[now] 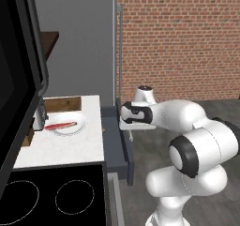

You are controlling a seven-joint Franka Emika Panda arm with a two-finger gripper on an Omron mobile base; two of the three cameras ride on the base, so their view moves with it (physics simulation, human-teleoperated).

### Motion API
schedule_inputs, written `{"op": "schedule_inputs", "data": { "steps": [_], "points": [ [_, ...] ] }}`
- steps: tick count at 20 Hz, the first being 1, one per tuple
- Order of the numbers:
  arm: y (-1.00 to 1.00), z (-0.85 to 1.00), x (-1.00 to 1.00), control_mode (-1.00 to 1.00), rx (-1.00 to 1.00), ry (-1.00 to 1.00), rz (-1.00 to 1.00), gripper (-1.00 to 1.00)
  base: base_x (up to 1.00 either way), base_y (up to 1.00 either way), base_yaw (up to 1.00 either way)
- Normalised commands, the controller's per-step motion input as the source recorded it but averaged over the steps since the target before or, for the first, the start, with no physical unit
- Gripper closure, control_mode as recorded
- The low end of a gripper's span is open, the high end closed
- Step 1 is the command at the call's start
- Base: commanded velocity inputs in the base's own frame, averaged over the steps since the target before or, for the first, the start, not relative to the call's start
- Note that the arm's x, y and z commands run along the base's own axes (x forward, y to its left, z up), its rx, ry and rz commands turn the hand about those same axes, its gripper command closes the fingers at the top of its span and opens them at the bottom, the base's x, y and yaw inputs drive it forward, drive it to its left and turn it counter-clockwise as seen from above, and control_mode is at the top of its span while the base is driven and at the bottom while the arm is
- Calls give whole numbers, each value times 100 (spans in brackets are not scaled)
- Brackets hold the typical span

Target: Pick up the knife from the drawer and place it on the cutting board. Then place the meat from the plate to the cutting board.

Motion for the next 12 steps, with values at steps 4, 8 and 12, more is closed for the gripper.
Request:
{"op": "schedule_inputs", "data": {
  "steps": [4, 8, 12],
  "points": [
    [0, -33, 27, -100, 0, 0, 0, -100, 0, 0, 0],
    [0, -33, 26, -100, 0, 0, 0, -100, 0, 0, 0],
    [13, -29, 40, -100, 0, 0, 0, -100, 0, 0, 0]
  ]
}}
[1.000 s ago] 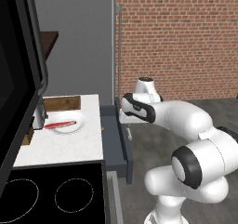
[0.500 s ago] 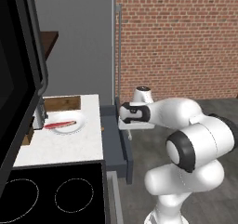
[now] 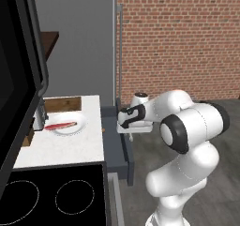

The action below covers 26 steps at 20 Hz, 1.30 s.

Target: Pick up the knife from the drawer and place it on the cutting board. Then place the meat from the plate to the cutting board.

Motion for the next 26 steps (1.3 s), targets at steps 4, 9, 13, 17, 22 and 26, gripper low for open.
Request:
{"op": "schedule_inputs", "data": {
  "steps": [4, 9, 13, 17, 22, 26],
  "points": [
    [12, -28, 37, -100, 0, 0, 0, -100, 0, 0, 0],
    [2, -23, 10, -100, 0, 0, 0, -100, 0, 0, 0],
    [0, -33, 0, -100, -2, 0, 0, -100, 0, 0, 0],
    [0, -35, 0, -100, -2, 0, 0, -100, 0, 0, 0],
    [0, -36, 1, -100, -1, 0, 0, -100, 0, 0, 0],
    [0, -19, 0, -100, -1, 1, 0, -100, 0, 0, 0]
  ]
}}
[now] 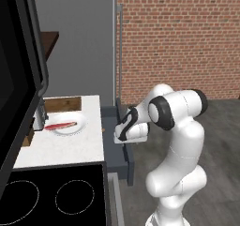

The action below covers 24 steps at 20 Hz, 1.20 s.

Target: Pick up the knife from the drawer and place it on the cutting board. Then place the meat from the plate to the cutting board.

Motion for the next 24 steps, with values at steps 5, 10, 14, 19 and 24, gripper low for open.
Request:
{"op": "schedule_inputs", "data": {
  "steps": [5, 10, 14, 19, 24],
  "points": [
    [-5, 0, 0, -100, 0, 0, 0, -100, 0, 0, 0],
    [-68, 5, -20, -100, 2, 0, -10, -100, 0, 0, 0],
    [-100, 3, -42, -100, -1, 0, -13, -100, 0, 0, 0],
    [-100, 16, -56, -100, -6, 0, -18, -100, 0, 0, 0],
    [-100, 31, -57, -100, -11, 0, -17, -100, 0, 0, 0]
  ]
}}
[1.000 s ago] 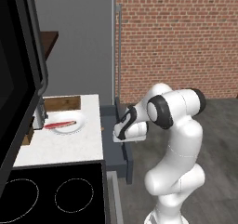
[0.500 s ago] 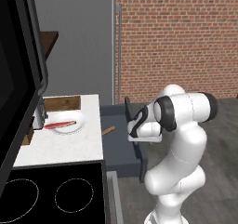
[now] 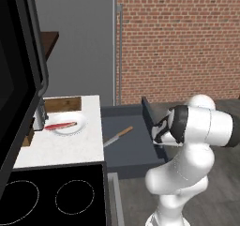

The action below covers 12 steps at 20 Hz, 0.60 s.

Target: Pick up the knife from the drawer and place it on the cutting board. Then place the meat from the plate to the cutting board.

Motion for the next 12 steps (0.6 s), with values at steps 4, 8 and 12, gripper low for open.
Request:
{"op": "schedule_inputs", "data": {
  "steps": [4, 8, 12],
  "points": [
    [-100, 47, -57, -100, -14, 0, -19, -100, 0, 0, 0],
    [-100, 50, -48, -100, -16, 0, -20, -100, 0, 0, 0],
    [-100, 66, -32, -100, -7, 0, -29, -100, 0, 0, 0]
  ]
}}
